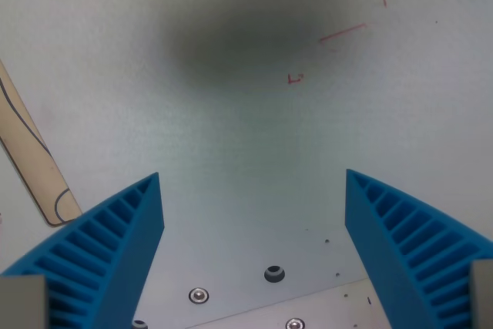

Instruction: Move in base positive x

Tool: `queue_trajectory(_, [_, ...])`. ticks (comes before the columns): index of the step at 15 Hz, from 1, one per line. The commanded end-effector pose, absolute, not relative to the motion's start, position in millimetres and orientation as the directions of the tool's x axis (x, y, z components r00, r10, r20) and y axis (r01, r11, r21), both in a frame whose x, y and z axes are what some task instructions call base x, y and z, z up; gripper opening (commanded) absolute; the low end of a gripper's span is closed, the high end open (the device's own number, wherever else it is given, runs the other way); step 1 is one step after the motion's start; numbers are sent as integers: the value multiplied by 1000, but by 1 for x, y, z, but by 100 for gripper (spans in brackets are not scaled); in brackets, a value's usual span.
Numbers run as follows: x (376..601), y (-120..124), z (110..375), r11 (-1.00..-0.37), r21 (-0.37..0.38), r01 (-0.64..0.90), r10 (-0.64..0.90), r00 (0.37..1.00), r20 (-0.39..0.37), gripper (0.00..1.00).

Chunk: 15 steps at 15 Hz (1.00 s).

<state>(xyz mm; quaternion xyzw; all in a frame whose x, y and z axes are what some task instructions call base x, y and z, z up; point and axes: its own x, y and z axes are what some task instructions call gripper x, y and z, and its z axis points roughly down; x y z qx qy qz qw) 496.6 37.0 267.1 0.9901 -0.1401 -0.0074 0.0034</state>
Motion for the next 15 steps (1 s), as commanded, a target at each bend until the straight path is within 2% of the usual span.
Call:
queue_trajectory(1, [502, 38, 269, -961, 8, -277, -278, 961, -10, 100])
queue_trajectory(15, [580, 55, 267, -961, 8, -277, -278, 961, -10, 100])
